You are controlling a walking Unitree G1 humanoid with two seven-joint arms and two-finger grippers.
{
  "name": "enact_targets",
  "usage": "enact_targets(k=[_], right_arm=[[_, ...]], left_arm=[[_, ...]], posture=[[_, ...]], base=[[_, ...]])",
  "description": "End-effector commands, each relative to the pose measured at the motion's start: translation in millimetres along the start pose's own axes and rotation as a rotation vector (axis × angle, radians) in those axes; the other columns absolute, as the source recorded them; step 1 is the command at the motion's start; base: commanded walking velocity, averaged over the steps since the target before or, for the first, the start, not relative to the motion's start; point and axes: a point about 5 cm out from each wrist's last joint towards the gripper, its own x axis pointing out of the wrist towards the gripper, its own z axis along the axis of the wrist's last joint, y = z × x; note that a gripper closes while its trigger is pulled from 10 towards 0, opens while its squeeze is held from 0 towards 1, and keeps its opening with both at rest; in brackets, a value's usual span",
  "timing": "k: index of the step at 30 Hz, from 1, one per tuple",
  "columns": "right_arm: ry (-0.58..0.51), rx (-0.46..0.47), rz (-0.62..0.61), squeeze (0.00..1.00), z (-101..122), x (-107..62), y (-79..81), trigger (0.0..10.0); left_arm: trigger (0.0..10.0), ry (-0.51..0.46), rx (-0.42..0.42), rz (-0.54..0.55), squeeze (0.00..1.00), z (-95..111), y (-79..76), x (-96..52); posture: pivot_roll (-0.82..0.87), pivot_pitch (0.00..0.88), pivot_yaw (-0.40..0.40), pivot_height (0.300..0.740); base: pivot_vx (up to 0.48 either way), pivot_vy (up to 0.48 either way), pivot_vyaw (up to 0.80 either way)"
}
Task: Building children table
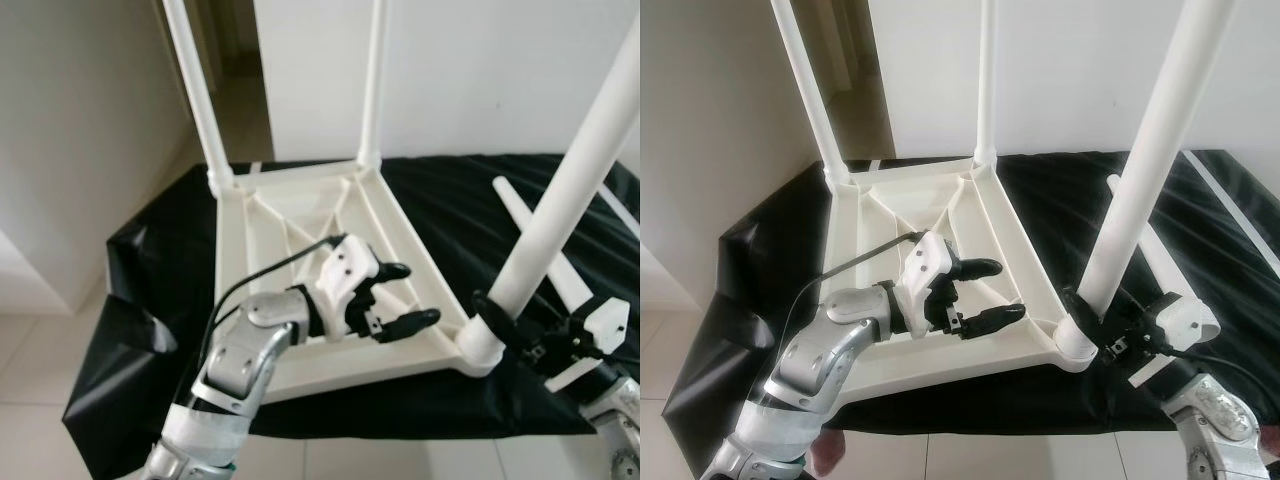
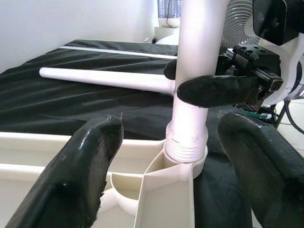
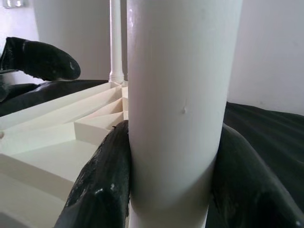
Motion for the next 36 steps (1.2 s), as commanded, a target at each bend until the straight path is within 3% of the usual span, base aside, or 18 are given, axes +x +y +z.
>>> enact_targets(k=[1,6,16,22,29,33,36], right_arm=[[0.251,0.147,-0.026,0.0,-47.1,-22.8,4.0,10.0],[0.218,0.179,0.003,0.0,-42.6,-21.7,3.2,10.0],[0.193,0.333,-0.145,0.0,-47.9,-16.8,-8.9,10.0],[0.201,0.309,-0.142,0.0,-48.3,-13.6,-6.4,10.0],[0.187,0.189,-0.146,0.0,-44.8,-6.8,1.2,10.0],[0.117,0.177,-0.14,0.0,-33.5,1.4,11.1,10.0],[0.029,0.189,-0.121,0.0,-12.3,8.2,13.1,10.0]], left_arm=[[10.0,0.005,-0.004,0.03,0.0,-0.1,1.6,-1.4],[10.0,0.007,-0.005,0.031,0.0,0.2,2.1,-2.0],[10.0,0.007,-0.005,0.032,0.0,1.1,2.7,-2.7],[10.0,0.006,-0.006,0.03,0.0,0.9,1.9,-2.4],[10.0,0.008,-0.013,0.028,0.0,-0.2,1.0,-3.0],[10.0,0.042,-0.009,0.0,0.0,-6.7,-3.5,-5.5],[10.0,0.115,0.035,-0.013,0.0,-16.9,-6.0,-6.8]], posture=[[-0.01,0.0,0.067,0.74],[-0.01,0.0,0.069,0.74],[-0.01,0.0,0.07,0.74],[-0.01,0.0,0.066,0.74],[-0.01,0.0,0.059,0.74],[0.0,0.0,0.057,0.74],[0.0,0.0,0.058,0.74]], base=[[0.0,0.0,0.0],[0.0,0.0,0.0],[0.0,0.0,0.0],[0.0,0.0,0.0],[0.0,0.0,0.0],[0.0,0.0,0.0],[0.0,0.0,0.0]])
